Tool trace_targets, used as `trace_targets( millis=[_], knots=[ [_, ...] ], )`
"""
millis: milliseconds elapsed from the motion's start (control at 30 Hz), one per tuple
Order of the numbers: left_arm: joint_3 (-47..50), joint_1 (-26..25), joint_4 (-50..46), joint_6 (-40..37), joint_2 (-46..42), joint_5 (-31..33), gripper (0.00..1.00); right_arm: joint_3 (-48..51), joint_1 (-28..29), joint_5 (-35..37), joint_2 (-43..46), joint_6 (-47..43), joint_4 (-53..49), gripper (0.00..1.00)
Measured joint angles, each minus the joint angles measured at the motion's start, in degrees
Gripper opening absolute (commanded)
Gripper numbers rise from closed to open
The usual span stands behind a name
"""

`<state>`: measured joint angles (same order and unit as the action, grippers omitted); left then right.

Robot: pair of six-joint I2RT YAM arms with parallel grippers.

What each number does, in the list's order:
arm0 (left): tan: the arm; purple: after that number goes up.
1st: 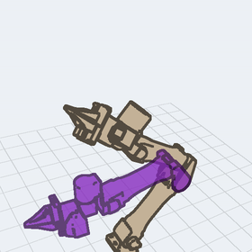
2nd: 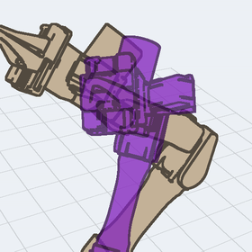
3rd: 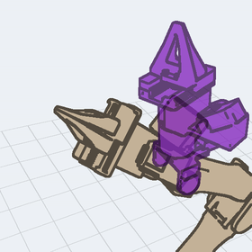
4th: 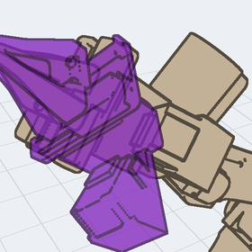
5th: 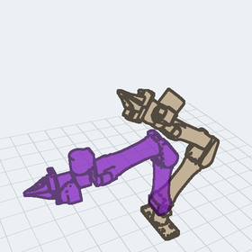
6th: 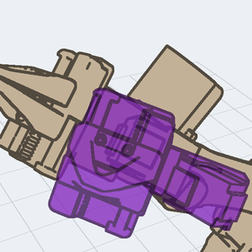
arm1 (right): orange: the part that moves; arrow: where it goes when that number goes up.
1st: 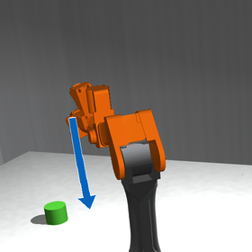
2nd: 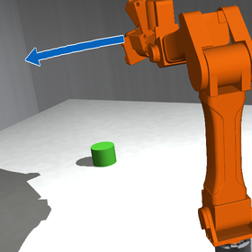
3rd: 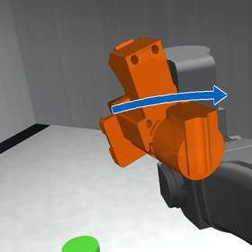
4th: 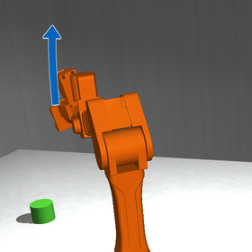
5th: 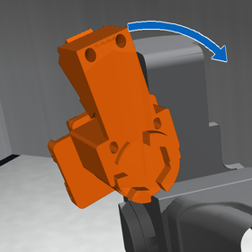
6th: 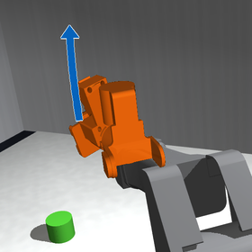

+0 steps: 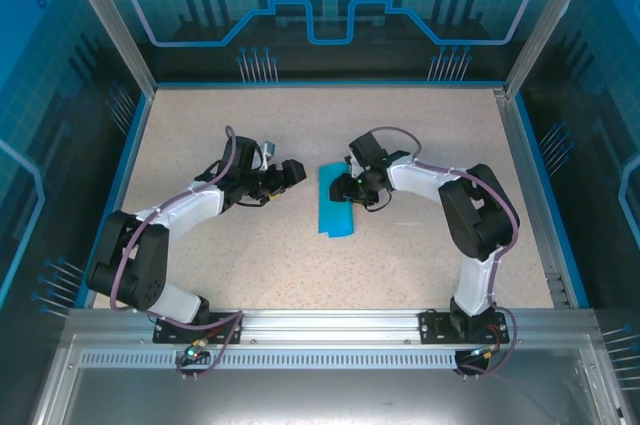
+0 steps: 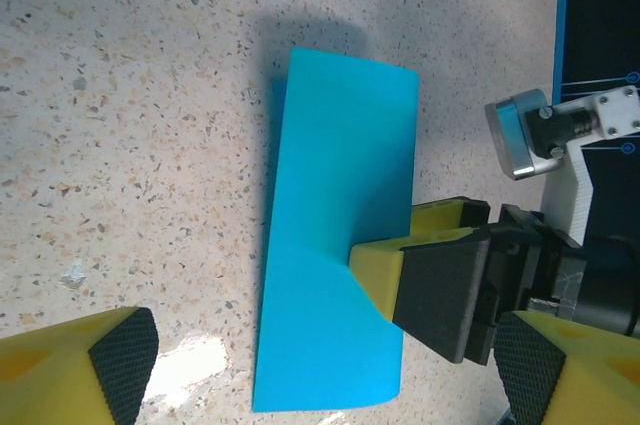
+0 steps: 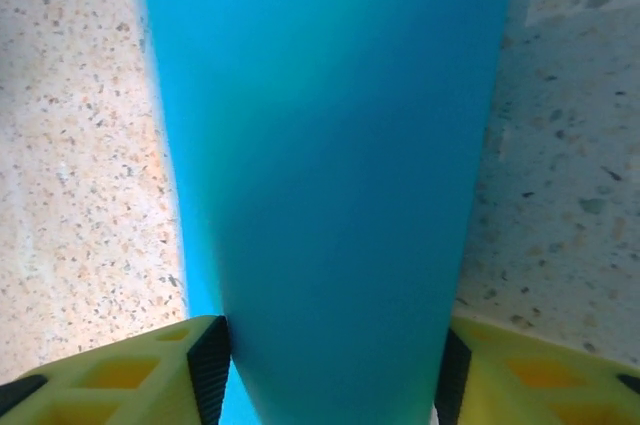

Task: Fold a paper plane with a square sheet of paper (pick it up from the middle)
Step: Fold the square sheet of paper in half at the center of the table, then hold the square sheet of paper at the center of the table.

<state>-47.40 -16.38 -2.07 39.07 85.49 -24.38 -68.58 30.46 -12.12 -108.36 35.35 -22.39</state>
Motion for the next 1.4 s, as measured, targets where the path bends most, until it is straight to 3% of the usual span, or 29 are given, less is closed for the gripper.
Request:
trace_targets(
  millis=[200,700,1033,1400],
  knots=[
    [0.0,-0.1,0.0,0.0,0.0,0.2,0.91,-0.7,0.2,3.5,0.0,-2.3,-4.1,0.64],
    [0.0,-1.9,0.1,0.0,0.9,0.7,0.90,-1.3,-0.6,4.1,-1.5,-2.5,-6.5,0.52],
    [0.0,-3.4,2.2,1.3,3.9,0.7,0.83,-3.4,-0.9,4.0,-3.0,0.6,-8.5,0.53],
    [-0.5,-3.9,5.0,3.1,8.2,0.3,0.68,-5.1,-0.8,4.0,-4.2,-0.1,-10.6,0.56]
  ],
)
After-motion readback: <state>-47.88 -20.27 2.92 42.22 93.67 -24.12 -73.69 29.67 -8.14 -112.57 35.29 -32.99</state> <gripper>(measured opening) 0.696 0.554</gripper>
